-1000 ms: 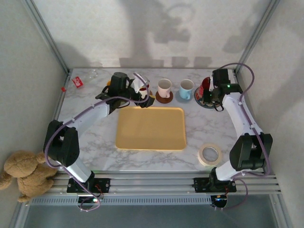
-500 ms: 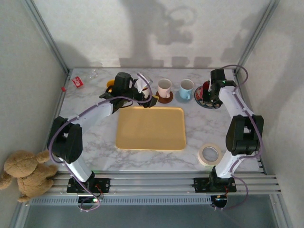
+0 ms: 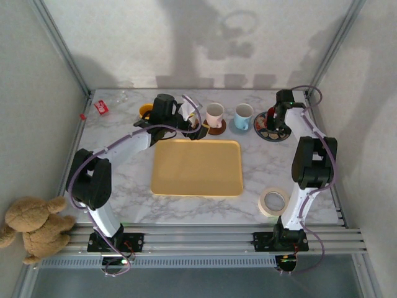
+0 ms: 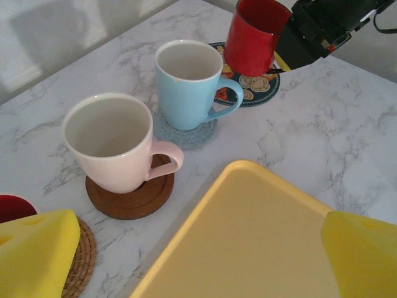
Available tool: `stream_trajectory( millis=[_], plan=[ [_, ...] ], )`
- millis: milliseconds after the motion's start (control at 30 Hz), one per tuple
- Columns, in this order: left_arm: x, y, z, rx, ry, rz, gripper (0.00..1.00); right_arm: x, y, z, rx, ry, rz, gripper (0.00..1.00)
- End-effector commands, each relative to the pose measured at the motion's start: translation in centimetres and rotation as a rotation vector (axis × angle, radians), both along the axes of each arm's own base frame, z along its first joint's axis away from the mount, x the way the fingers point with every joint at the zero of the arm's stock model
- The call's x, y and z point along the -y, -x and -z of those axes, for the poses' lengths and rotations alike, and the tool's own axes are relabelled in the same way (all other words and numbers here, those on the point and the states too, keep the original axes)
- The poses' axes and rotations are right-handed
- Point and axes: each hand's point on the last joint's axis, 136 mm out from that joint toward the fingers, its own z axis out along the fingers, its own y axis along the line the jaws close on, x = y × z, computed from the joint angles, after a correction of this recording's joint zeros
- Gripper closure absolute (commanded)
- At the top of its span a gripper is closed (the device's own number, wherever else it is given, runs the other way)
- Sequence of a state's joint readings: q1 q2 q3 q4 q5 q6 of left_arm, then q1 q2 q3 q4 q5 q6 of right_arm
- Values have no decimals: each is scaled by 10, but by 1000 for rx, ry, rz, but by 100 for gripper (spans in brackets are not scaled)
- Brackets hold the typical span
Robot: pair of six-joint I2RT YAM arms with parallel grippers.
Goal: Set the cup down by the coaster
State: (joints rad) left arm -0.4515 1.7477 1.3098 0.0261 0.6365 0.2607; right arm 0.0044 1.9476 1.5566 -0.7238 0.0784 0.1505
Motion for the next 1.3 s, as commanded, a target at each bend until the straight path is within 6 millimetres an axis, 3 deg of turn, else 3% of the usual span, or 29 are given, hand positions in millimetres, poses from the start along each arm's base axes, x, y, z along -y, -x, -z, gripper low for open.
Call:
stream_trajectory(
  millis=[0,467,1267],
  plan=[
    [9,-4,-8,12,19,13,0,8,-27,-17,89,3,32,100],
    [12,-12,-4,4,9,10,0,13,-45,2,54,-5,74,100],
    [14,-10,-8,6,11,13,0,15,-34,20,2,-16,100,98]
  ],
)
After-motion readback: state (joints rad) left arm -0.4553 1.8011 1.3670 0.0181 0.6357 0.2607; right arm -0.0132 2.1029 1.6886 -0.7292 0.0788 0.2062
